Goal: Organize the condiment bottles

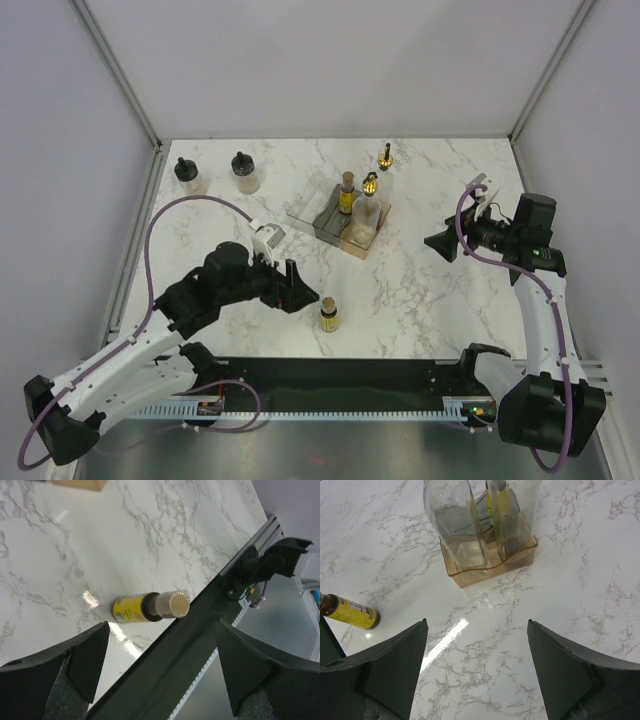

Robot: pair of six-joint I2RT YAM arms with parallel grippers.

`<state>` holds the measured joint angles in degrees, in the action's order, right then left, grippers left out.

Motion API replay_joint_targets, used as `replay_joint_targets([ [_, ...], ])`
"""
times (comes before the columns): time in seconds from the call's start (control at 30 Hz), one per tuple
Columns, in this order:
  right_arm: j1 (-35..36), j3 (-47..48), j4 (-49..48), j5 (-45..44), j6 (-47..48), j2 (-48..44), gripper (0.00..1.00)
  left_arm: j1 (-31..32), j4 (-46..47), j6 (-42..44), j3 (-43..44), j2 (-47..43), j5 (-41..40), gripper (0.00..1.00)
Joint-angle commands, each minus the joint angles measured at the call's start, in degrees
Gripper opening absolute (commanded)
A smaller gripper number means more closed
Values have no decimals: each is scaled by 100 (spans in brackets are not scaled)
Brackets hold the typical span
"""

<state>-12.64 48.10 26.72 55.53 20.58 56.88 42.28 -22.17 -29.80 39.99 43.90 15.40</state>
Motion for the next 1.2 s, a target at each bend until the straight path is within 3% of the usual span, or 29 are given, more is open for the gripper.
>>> replay_joint_targets([
  [0.0,-1,-11,-44,231,157,77,90,587,-129,-606,-105,-180,-386,94],
  [0.27,-1,-2,-44,195,148,148,90,1773,-296,-544,219,705,-1652,94],
  [0.4,-1,-2,-44,169,166,156,90,2090,-524,-500,553,1339,-2592,94],
  [0.6,-10,-2,-44,143,157,192,90,2565,-577,-448,1133,2095,-3217,93],
  [1.17,-1,24,-18,72,157,148,90,2865,-595,-430,1564,2720,-3298,91],
])
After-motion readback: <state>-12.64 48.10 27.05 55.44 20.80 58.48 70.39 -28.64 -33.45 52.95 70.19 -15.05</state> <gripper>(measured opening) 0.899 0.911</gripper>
